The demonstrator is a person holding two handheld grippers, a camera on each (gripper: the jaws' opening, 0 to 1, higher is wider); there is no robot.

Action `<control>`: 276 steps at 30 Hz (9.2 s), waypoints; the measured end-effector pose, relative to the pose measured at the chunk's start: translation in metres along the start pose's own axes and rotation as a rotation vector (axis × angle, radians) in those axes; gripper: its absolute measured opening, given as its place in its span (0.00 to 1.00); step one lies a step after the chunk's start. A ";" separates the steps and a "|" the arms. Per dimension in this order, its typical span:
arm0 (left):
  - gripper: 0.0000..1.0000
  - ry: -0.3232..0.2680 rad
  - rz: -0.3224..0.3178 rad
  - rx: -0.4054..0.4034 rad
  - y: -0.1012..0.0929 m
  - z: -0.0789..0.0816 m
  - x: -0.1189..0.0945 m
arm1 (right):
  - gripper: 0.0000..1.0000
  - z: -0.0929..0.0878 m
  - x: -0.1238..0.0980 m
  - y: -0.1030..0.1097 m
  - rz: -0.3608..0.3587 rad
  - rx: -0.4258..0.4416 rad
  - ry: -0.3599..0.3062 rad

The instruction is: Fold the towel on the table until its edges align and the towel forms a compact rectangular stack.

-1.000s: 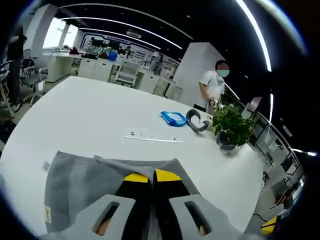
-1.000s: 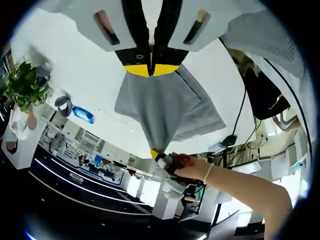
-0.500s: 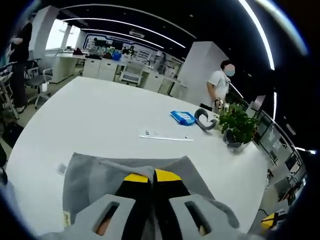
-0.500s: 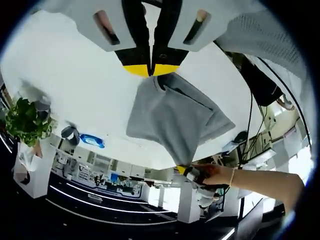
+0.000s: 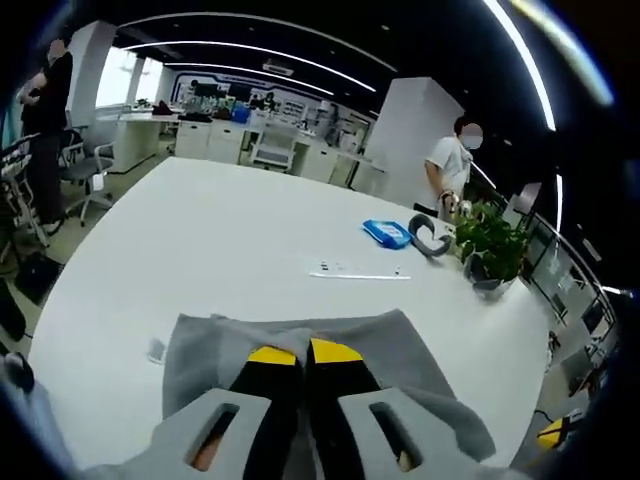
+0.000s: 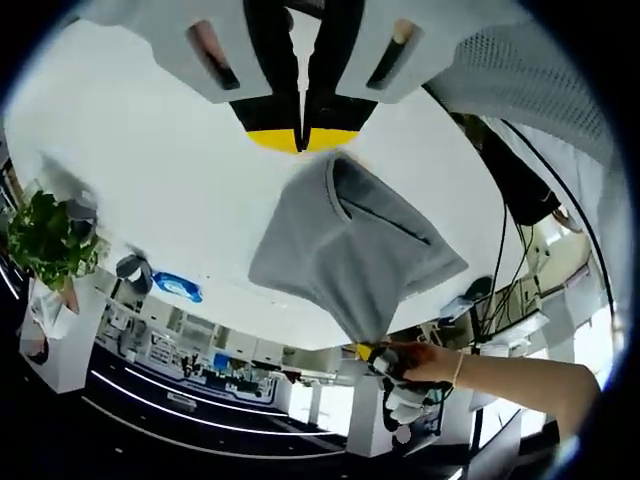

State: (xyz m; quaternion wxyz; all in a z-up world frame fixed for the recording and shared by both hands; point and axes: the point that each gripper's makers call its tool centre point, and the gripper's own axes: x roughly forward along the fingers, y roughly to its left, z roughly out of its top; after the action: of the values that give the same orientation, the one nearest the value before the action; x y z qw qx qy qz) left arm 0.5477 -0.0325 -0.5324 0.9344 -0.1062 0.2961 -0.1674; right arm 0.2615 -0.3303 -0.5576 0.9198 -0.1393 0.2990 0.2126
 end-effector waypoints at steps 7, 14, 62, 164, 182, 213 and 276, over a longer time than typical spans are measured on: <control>0.02 0.033 0.036 0.021 0.018 -0.009 0.001 | 0.00 -0.005 0.000 -0.003 -0.004 0.021 0.016; 0.02 0.104 0.093 0.081 0.036 -0.028 0.009 | 0.00 -0.008 0.002 -0.002 -0.003 0.024 0.031; 0.37 0.129 -0.029 -0.296 -0.040 -0.185 -0.084 | 0.00 0.011 0.051 0.024 0.118 0.136 0.005; 0.02 0.562 0.293 0.490 0.015 -0.204 -0.086 | 0.00 -0.027 0.127 0.032 0.198 -0.167 0.240; 0.03 0.538 0.263 0.532 -0.002 -0.195 -0.061 | 0.00 -0.053 0.095 0.029 0.215 -0.113 0.328; 0.03 0.536 0.168 0.680 -0.027 -0.172 -0.011 | 0.00 -0.074 0.062 0.064 0.336 -0.063 0.401; 0.02 0.560 0.116 0.786 -0.033 -0.149 0.028 | 0.00 -0.054 0.125 -0.116 0.059 0.100 0.401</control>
State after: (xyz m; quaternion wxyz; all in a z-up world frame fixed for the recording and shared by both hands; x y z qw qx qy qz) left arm 0.4729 -0.0886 -0.6566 0.7960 0.3204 0.4559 -0.2365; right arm 0.3810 -0.4134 -0.6614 0.8409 -0.1240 0.4905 0.1923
